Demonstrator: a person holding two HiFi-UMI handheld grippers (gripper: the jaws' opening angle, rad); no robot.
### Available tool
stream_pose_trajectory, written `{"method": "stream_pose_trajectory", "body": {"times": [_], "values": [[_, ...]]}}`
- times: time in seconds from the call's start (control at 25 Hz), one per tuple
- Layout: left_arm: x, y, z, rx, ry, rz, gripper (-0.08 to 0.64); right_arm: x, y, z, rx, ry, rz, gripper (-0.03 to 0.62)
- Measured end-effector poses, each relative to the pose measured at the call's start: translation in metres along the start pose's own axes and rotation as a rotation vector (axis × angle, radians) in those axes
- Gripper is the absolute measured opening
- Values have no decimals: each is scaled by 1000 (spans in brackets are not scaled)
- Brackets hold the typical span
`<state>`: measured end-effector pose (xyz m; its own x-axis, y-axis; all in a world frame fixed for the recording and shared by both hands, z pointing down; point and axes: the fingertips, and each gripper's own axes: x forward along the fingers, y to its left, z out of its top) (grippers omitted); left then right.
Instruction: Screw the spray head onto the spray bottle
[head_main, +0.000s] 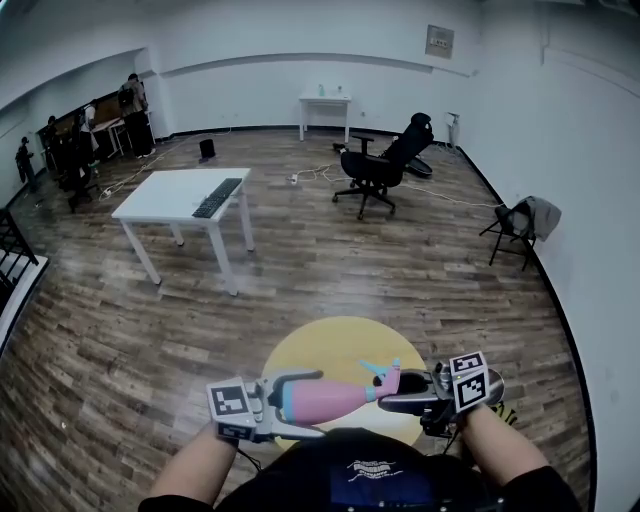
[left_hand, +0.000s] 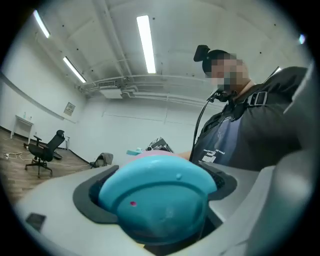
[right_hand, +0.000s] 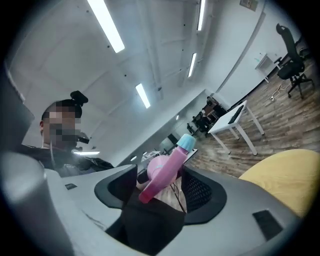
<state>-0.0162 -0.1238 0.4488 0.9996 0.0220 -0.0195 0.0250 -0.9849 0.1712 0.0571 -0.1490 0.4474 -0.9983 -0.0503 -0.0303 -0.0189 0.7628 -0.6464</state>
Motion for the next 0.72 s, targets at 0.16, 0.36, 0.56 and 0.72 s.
{"method": "stream_pose_trajectory", "body": {"times": [0.16,0.36,0.56,0.72], "values": [[11,-2,0,60,33,8,522,10,-4,-7,-39,32,-29,176],[16,4,-25,540,339,132,523,5,-10,-2,86,-39,27,160],[11,20,-34,727,480,187,525,5,-19,4,161,-123,57,161],[8,8,1,219,116,36,525,1,-12,12,-4,-72,-14,264]]}}
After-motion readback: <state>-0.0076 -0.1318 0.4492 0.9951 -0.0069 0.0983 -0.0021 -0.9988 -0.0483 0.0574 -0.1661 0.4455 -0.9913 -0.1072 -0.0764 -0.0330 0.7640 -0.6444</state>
